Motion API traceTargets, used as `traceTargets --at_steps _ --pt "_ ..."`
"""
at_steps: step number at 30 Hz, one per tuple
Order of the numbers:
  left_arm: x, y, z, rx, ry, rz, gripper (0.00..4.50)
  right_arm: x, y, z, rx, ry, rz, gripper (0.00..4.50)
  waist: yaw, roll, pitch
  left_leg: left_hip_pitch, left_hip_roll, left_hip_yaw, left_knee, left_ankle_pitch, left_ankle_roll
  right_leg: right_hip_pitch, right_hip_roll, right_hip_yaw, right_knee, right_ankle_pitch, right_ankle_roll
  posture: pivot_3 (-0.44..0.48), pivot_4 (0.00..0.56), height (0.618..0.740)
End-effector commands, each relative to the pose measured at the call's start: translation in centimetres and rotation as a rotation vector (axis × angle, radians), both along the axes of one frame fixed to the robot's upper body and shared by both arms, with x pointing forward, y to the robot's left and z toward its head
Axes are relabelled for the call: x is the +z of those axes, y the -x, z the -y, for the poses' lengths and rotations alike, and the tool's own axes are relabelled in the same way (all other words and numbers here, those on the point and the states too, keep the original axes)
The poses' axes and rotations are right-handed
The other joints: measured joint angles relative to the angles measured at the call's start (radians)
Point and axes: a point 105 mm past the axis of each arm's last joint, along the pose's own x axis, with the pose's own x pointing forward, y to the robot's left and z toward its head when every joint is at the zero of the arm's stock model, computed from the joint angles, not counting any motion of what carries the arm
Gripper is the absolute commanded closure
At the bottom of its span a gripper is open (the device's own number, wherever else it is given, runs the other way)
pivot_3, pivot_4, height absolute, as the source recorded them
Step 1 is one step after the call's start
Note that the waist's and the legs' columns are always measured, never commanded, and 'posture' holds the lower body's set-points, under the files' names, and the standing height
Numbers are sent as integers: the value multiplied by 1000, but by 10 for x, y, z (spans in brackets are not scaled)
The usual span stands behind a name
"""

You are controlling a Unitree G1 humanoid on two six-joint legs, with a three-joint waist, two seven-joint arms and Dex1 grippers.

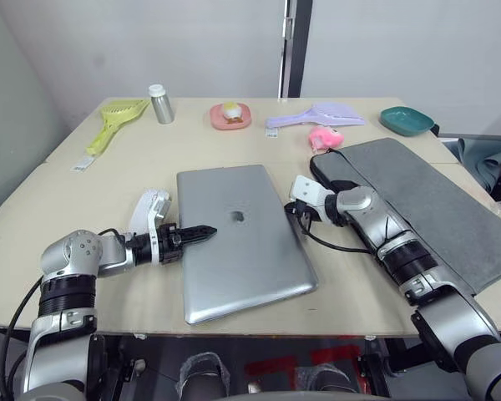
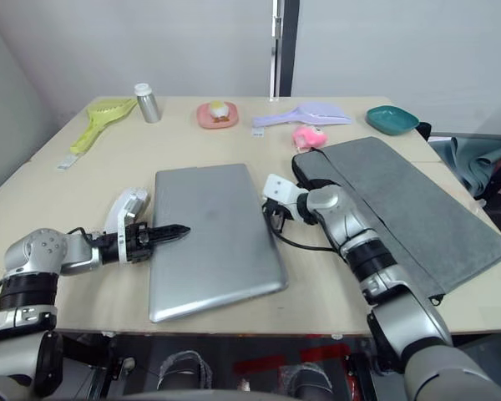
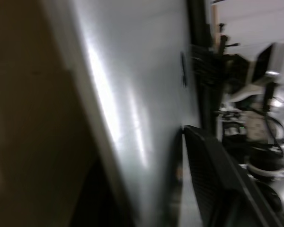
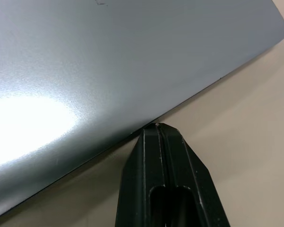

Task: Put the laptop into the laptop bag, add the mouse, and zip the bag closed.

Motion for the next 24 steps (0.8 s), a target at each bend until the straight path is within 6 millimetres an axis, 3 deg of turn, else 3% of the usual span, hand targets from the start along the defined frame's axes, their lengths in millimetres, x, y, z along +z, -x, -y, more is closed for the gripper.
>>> traceTargets --at_steps 1,8,13,15,18,24 --pt "10 4 -11 -21 -89 -6 4060 23 -10 22 -35 3 67 4500 -2 0 0 0 0 0 0 0 0 0 0 0 0 0 0 0 150 740" --pt "23 12 -14 -64 -86 1 4118 57 -11 46 -62 -49 114 4500 -12 0 0 -3 2 -4 -3 4 4 0 2 -5 -4 0 0 0 150 740" --pt "51 21 -15 -109 -52 99 4128 111 24 55 -6 -212 130 4500 -8 0 3 -7 2 -9 -4 5 4 0 3 -10 -6 0 -1 0 150 740" --pt "60 25 -20 -108 -38 119 4128 122 36 57 0 -246 133 4500 -6 0 3 -7 3 -9 -5 5 3 0 3 -11 -6 -1 -1 0 150 740" --pt "82 42 -48 -63 -77 184 4128 144 60 88 -102 -298 141 4500 -6 0 4 -6 4 -10 -7 5 2 0 3 -12 -7 -1 -1 0 150 740" --pt "107 58 -78 23 -50 227 4129 133 93 148 -367 -290 78 2662 4 0 4 -4 4 -10 -8 0 -6 3 3 -13 -10 -1 -1 0 150 740"
